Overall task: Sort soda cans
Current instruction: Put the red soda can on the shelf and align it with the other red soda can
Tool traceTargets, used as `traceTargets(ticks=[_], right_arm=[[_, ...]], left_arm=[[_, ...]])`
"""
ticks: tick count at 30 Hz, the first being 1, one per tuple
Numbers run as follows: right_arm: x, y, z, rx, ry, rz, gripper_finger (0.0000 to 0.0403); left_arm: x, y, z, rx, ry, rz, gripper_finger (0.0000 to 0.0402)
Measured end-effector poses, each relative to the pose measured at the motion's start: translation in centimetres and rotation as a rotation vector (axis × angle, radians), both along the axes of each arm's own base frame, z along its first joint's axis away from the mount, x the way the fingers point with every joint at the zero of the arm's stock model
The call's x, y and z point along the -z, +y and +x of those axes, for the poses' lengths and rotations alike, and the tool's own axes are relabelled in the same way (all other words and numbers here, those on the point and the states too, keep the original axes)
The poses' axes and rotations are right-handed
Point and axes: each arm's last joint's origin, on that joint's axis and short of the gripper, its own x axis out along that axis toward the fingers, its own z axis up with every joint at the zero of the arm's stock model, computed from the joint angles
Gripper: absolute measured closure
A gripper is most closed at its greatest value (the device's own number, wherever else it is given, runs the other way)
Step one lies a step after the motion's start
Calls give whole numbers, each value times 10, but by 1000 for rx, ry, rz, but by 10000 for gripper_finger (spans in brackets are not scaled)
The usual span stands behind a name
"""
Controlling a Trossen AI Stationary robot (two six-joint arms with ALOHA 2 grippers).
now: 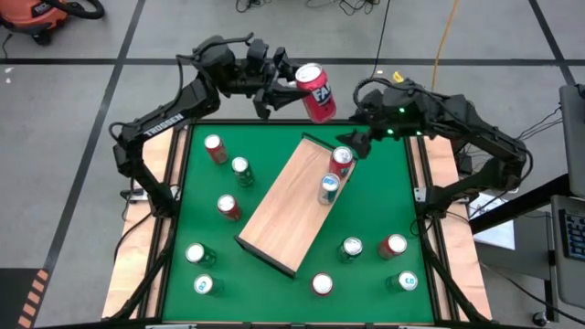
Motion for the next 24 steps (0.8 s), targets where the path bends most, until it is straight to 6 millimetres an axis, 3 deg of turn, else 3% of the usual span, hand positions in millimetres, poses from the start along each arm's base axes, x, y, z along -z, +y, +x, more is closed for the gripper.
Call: traceTargets(ticks=[8,15,24], right_arm=[[-14,7,-27,25,-73,-11,25],[-21,10,-44,40,-118,-22,25],[-24,13,-53,46,-146,-10,25]], left_arm=[[12,8,2,-16,45,0,121],[46,11,14,-5,167,-37,121],[109,16,26,-13,289,-95,121]])
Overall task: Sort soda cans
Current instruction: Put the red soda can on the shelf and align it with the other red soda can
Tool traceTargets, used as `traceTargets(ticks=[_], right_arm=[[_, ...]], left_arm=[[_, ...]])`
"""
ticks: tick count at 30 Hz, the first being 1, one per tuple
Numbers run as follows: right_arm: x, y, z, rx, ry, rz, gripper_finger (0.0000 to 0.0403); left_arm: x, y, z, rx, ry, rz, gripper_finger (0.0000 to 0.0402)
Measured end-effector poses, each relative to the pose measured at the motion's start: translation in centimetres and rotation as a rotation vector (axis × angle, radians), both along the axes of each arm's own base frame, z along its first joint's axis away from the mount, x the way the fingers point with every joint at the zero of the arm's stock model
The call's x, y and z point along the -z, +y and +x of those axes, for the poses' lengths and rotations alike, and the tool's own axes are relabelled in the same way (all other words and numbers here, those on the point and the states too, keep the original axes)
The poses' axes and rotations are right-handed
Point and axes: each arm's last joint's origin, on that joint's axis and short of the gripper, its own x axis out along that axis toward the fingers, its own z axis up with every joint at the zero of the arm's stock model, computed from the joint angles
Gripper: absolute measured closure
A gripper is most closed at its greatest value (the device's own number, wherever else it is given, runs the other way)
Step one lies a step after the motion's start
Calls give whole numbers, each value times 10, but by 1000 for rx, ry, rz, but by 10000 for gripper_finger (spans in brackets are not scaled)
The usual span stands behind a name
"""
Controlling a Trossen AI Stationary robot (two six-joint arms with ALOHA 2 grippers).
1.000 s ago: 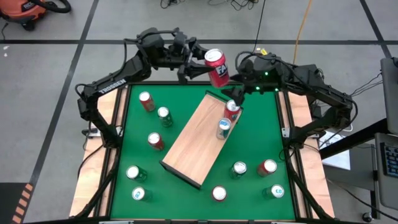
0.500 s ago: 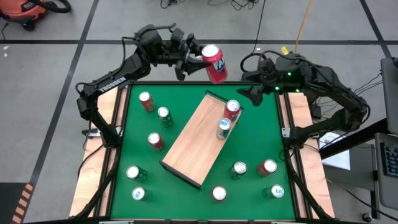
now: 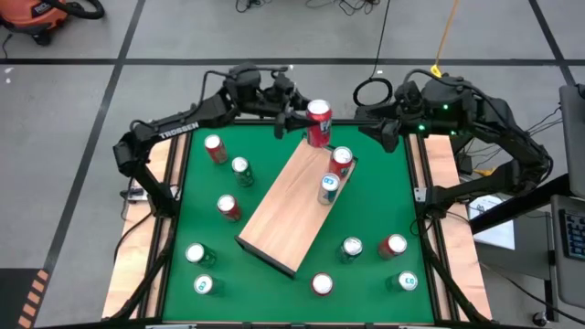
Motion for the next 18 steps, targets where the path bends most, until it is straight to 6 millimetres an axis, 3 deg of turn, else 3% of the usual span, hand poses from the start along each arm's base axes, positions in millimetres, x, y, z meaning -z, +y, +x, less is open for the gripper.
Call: traceTargets(ticks=[4,11,18], right_arm=[[0,0,0,-1,0,5,25],[0,0,-1,-2,-1,5,25],[0,0,-1,-4,1,1,25]], left_arm=[[30,5,0,-4,60,-15,121],[53,8,-4,-3,47,84,121],[52,0,0,45,14,194,121]])
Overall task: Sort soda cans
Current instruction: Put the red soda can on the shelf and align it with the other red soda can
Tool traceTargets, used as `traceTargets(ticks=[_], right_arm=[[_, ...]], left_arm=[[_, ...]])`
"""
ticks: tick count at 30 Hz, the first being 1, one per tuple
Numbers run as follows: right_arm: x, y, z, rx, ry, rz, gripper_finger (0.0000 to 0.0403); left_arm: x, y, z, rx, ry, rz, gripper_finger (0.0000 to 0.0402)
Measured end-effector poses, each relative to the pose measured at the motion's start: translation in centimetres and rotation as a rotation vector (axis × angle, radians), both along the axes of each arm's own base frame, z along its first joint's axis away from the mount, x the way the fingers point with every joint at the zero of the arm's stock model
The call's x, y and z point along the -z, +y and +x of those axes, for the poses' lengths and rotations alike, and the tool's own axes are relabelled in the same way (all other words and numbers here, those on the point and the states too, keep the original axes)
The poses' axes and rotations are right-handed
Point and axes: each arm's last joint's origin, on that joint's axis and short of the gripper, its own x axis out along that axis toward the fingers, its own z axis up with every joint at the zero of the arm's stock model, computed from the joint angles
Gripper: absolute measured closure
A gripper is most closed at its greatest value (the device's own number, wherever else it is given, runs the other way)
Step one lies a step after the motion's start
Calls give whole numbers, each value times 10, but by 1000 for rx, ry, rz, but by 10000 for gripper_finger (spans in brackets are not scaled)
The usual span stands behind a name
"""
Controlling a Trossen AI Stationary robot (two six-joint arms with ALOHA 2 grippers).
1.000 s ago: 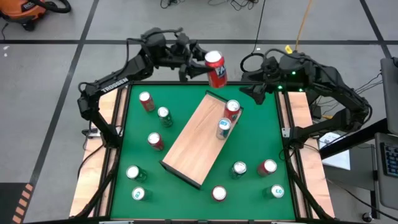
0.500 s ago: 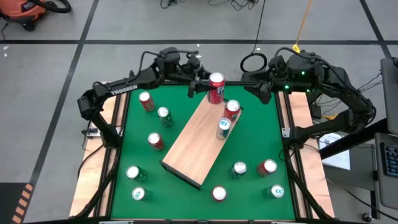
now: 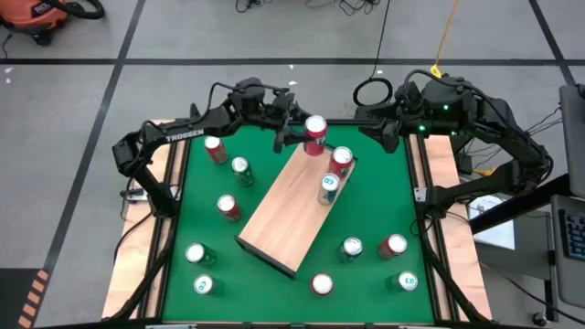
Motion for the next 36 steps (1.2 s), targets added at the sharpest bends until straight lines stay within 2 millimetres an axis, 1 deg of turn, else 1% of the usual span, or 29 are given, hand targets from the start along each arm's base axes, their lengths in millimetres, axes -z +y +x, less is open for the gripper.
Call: traceTargets(ticks=[2,6,12,15,18,22,28,32,36], right_arm=[[0,0,0,-1,0,-2,25],[0,0,0,-3,2,-6,25],[0,0,0,-4,3,-8,25],[0,0,0,-4,3,-9,25],[0,0,0,-4,3,-9,25],[0,0,0,-4,3,-9,25],[0,0,0,-5,4,-11,25],[0,0,0,-8,7,-19,25],[0,0,0,-8,8,-23,25]], left_arm=[[2,-3,2,8,10,1,121],[2,-9,4,33,-3,72,121],[8,-19,8,56,47,67,121],[9,-20,8,66,50,97,121],[10,-16,6,62,42,149,121],[16,-5,4,51,55,211,121],[33,11,5,46,68,197,121],[41,12,7,64,58,170,121],[44,10,12,76,51,159,121]])
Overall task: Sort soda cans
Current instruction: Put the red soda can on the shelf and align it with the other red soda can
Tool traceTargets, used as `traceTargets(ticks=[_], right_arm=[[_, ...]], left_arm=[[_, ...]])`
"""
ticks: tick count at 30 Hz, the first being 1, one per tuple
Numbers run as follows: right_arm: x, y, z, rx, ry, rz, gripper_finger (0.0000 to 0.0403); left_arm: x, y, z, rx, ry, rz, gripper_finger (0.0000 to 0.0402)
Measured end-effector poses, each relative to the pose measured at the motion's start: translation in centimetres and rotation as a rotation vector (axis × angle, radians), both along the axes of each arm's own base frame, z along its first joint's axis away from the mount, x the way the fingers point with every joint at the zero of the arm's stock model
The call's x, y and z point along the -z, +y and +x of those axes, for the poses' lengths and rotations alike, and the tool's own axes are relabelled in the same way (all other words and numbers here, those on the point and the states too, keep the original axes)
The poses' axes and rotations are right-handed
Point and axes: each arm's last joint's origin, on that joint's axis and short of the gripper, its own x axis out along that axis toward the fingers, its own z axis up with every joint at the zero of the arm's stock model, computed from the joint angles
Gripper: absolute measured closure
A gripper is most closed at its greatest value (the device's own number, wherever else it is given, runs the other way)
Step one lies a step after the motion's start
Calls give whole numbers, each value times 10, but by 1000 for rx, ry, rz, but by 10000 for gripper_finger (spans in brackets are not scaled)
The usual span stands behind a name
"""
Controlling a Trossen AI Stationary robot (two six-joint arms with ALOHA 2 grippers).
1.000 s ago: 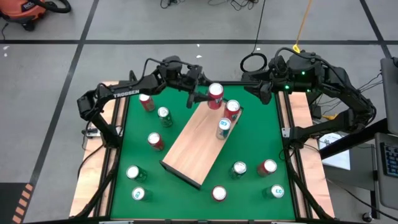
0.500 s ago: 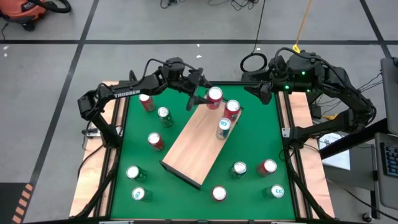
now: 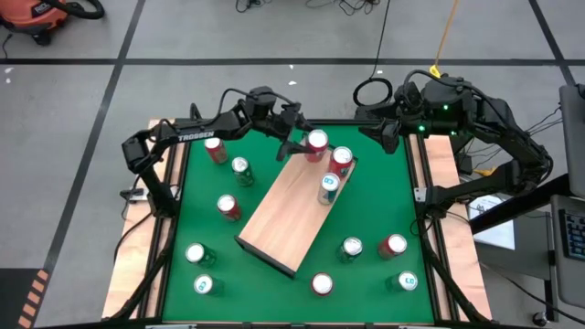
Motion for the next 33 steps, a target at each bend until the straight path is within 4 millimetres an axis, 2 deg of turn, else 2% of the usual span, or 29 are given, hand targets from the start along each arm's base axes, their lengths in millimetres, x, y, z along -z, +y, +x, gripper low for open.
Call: traceTargets(ticks=[14,24,33], right_arm=[[0,0,0,2,-1,-1,25],[0,-1,0,26,2,-15,25],[0,-1,0,27,2,-15,25]], left_arm=[[12,-8,15,-26,0,17,121],[9,-22,21,-13,-24,34,121],[11,-23,23,-35,-20,38,121]])
